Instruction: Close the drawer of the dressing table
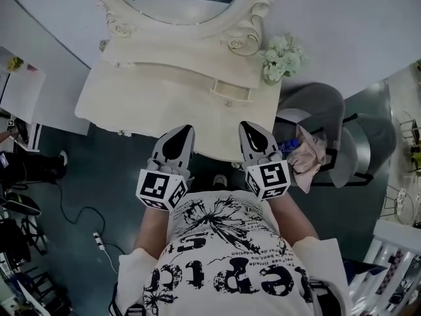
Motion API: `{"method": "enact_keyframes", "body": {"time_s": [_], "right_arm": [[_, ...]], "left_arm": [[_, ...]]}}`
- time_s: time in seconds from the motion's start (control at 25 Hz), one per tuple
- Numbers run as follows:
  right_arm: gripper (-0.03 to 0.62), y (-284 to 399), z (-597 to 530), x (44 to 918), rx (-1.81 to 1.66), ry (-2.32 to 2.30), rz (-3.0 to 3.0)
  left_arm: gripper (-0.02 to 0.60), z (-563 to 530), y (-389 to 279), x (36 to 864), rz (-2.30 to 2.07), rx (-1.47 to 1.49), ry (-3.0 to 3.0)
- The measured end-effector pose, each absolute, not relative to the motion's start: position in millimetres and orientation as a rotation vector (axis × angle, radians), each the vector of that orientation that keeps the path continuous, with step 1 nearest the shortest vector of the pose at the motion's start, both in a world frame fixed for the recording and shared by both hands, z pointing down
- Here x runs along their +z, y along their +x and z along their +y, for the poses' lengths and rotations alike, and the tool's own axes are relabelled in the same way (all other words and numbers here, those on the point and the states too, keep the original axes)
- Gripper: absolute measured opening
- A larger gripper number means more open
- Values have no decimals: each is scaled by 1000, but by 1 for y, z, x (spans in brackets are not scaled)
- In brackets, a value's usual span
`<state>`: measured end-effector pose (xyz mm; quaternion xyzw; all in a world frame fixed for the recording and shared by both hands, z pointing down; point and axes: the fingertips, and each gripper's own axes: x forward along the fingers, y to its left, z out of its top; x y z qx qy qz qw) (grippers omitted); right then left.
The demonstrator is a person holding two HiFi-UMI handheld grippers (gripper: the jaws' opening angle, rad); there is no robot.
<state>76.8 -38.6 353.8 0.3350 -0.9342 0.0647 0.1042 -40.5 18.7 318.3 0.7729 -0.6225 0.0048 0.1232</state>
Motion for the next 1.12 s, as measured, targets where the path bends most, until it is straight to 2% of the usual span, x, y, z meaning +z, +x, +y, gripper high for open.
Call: {"method": "enact_keyframes", "body": {"time_s": [0.6, 1.12], "right_arm": [[17, 57, -124, 388, 338, 1408, -2527], [17, 43, -145, 474, 451, 1513, -2370]], "left_arm": [[20, -110, -85, 336, -1456, 85, 2447], [20, -146, -93, 412, -1238, 198, 2489]]}}
